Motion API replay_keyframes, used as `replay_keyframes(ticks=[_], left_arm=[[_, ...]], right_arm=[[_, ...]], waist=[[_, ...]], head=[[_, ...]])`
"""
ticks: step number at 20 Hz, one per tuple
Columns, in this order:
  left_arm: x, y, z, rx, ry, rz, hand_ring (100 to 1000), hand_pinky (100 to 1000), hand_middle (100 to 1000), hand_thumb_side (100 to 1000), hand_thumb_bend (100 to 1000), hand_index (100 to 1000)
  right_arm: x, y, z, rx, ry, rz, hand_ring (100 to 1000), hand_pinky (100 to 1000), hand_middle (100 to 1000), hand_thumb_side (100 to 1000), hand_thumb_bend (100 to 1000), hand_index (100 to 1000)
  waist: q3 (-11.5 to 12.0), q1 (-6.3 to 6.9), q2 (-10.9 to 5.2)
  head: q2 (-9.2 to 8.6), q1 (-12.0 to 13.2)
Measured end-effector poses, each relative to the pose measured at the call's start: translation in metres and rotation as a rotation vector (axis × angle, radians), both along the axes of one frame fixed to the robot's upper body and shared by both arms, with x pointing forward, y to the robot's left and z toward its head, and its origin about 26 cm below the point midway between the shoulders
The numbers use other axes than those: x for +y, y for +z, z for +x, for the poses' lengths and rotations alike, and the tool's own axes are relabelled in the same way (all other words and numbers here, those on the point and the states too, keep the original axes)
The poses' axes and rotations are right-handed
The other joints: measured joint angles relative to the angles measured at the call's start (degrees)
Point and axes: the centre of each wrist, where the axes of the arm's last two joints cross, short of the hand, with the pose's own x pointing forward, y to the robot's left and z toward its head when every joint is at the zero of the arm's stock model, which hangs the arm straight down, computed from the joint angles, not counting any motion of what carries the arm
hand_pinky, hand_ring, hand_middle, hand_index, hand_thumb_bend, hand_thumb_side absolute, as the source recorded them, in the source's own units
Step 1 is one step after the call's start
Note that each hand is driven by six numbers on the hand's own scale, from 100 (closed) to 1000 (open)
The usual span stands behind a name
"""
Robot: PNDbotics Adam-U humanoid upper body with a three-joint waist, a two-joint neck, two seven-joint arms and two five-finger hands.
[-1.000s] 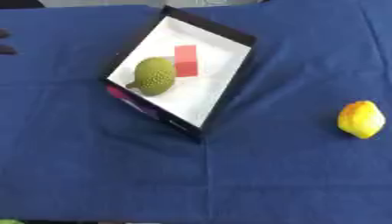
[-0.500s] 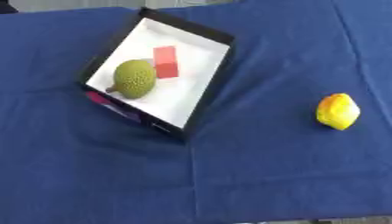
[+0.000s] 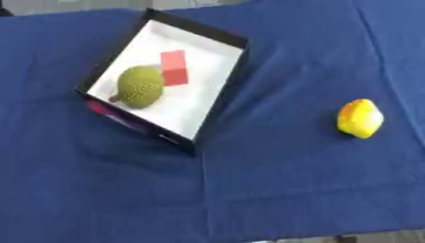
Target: Pick up objects on the table and place them in the box.
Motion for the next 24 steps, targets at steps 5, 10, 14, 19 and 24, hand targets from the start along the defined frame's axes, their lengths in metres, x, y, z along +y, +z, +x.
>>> replay_keyframes(ticks=[5, 10, 14, 19, 24], left_arm=[[0.0, 0.0, 0.0, 0.001, 0.001, 0.001, 710, 632, 754, 672, 100, 803], [0.0, 0.0, 0.0, 0.002, 0.002, 0.004, 709, 631, 752, 670, 100, 790], [-0.001, -0.001, 0.0, 0.006, -0.001, 0.002, 709, 631, 753, 668, 100, 786], [-0.003, -0.003, 0.0, 0.009, -0.009, 0.0, 709, 636, 752, 667, 100, 783], [-0.003, -0.003, 0.0, 0.012, -0.012, 0.002, 708, 633, 751, 668, 100, 781]], right_arm=[[-0.007, 0.002, 0.003, -0.029, -0.021, -0.017, 1000, 946, 1000, 443, 100, 904], [-0.002, 0.008, 0.014, -0.081, -0.018, -0.007, 1000, 944, 1000, 406, 100, 906], [0.018, 0.016, 0.031, -0.122, 0.041, 0.013, 1000, 950, 1000, 369, 100, 914], [0.059, 0.022, 0.054, -0.122, 0.164, 0.018, 1000, 959, 1000, 339, 100, 919], [0.096, 0.024, 0.065, -0.087, 0.27, 0.037, 1000, 967, 1000, 326, 100, 924]], waist=[[0.01, 0.0, -0.13], [0.23, 0.0, -0.23], [0.5, 0.25, -0.77], [0.82, 0.35, -0.9], [1.06, 0.35, -0.9]], head=[[0.0, -0.03], [0.0, -0.08], [0.01, -0.22], [0.01, -0.66], [0.01, -0.93]])
